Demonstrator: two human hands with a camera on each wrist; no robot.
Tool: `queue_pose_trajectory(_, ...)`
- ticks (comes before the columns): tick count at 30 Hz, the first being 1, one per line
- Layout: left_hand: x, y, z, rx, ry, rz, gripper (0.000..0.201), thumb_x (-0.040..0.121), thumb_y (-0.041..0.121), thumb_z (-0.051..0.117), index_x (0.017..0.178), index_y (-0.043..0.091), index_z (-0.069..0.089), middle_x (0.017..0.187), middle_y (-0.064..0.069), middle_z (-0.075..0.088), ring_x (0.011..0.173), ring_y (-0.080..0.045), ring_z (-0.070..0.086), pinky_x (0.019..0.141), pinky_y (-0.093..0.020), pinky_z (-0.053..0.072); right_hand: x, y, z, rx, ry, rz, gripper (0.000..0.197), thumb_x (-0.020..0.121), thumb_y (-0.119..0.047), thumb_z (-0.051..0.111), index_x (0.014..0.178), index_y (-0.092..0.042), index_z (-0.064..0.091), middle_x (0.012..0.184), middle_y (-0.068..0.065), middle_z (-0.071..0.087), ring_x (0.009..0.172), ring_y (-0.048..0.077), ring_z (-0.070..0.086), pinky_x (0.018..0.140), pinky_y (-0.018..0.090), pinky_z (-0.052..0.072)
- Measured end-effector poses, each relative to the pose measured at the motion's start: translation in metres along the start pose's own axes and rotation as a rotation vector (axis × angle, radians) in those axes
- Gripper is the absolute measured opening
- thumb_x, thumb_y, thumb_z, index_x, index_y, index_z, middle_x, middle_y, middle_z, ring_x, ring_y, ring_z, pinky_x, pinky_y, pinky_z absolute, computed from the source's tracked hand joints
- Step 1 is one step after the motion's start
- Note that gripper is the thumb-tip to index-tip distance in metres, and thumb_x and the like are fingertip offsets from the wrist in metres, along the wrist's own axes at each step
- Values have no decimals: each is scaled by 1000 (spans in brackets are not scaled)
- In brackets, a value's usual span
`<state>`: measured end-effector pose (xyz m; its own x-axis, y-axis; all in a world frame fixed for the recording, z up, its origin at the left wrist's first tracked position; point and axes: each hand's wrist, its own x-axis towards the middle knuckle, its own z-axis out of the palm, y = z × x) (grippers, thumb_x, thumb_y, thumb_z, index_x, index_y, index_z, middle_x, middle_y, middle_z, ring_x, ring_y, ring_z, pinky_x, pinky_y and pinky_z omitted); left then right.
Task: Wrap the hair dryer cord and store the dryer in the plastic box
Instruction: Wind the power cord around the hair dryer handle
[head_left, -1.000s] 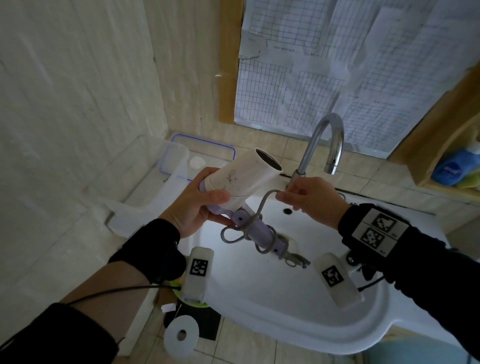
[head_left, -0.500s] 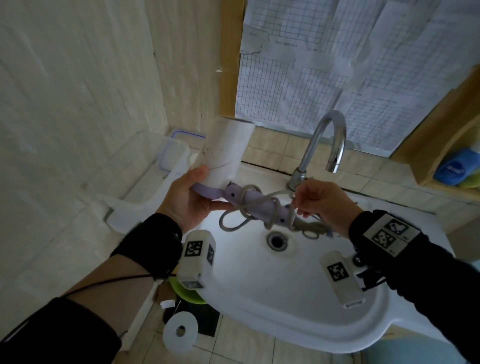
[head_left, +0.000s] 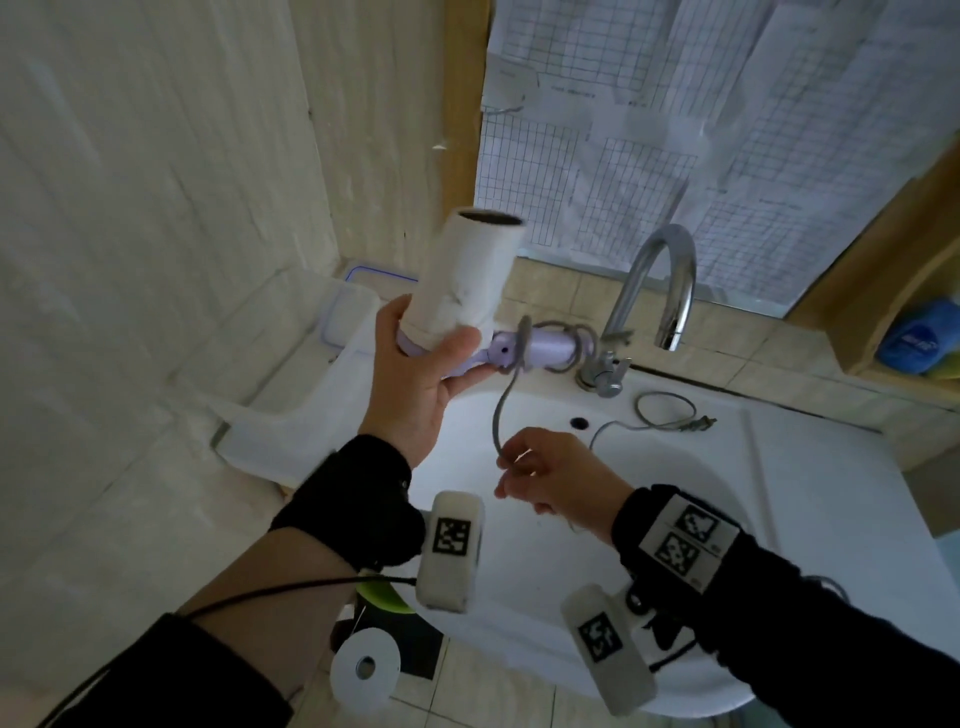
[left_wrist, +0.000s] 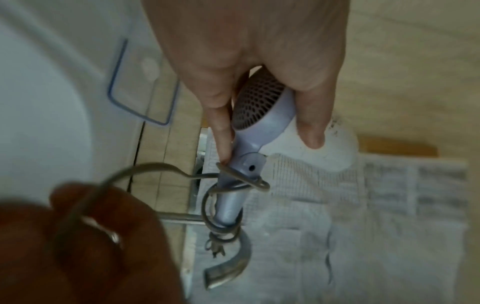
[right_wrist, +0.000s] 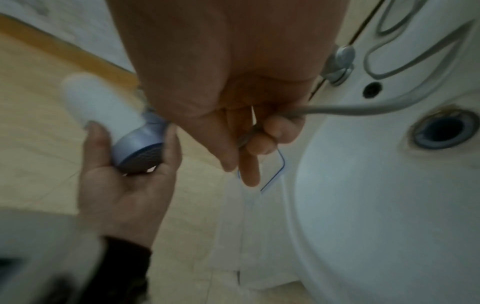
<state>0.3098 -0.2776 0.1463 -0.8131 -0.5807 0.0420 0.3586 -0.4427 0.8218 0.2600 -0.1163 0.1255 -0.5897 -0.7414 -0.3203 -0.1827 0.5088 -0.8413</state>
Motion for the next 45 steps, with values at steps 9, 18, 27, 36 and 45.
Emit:
queue_pose_trajectory(9,-12,-8,-27,477,-107,91,65,45,26,80,101,32,47,102,5,54,95,-15,58,69,-28,56,-26,-26,-42,-362,153,-205,11,82,-12,65,90,-17,70,66,-16,55,56,-6,51,60,4,38)
queue_pose_trajectory(18,-19,0,-28,377,-240,-141,64,43,15,79,99,26,51,102,-2,55,88,-22,64,63,-43,59,-8,-27,-74,-312,365,-152,19,71,-26,76,66,-18,60,56,-5,53,47,3,48,52,14,41)
queue_pose_trajectory(27,-13,15,-32,180,-293,-256,68,47,15,83,107,14,50,108,-15,56,81,-31,70,61,-49,57,2,-15,-96,-211,312,-67,10,77,-25,71,70,-18,68,62,1,62,56,8,54,51,15,40)
queue_pose_trajectory(36,-8,14,-23,-234,-202,-269,87,36,34,92,112,8,58,89,-15,76,78,-29,74,58,-40,59,5,-15,-99,64,74,-192,27,87,-3,55,81,-20,75,78,7,71,60,-2,65,66,21,53)
queue_pose_trajectory(45,-11,3,15,-541,-30,-198,101,46,32,88,136,6,49,109,-14,71,94,-26,72,71,-36,59,3,38,-22,218,175,77,21,91,-11,52,77,-18,65,70,2,68,71,18,62,80,30,45)
